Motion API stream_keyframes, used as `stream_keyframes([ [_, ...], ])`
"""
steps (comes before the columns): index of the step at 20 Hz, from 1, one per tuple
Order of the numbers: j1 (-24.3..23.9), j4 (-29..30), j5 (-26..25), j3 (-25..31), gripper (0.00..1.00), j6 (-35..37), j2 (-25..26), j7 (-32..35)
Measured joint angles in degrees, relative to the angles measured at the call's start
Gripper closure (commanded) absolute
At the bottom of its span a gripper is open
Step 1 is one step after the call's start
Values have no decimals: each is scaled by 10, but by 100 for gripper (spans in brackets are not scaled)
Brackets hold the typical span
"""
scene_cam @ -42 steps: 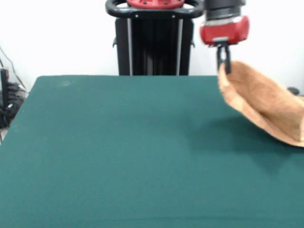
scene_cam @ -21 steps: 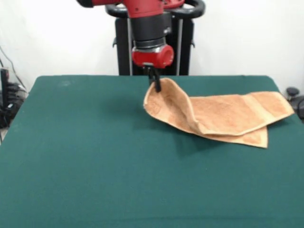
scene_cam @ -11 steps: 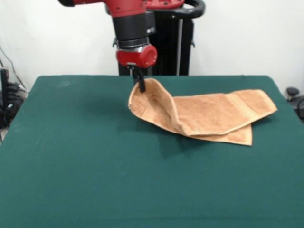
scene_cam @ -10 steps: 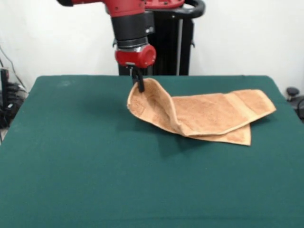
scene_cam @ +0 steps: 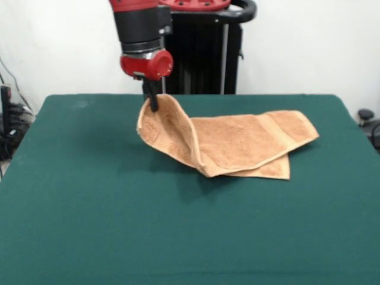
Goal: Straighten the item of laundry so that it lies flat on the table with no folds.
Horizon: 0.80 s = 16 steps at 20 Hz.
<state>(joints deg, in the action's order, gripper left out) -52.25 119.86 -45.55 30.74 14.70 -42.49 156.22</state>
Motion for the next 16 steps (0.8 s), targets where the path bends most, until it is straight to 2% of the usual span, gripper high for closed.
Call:
stream_keyframes([
  [9, -37, -54, -5, 75, 100, 58, 14, -41],
  [10, -45, -80, -18, 101, 0, 59, 29, -80],
  [16, -45, -102, -25, 119, 0, 59, 44, -120],
])
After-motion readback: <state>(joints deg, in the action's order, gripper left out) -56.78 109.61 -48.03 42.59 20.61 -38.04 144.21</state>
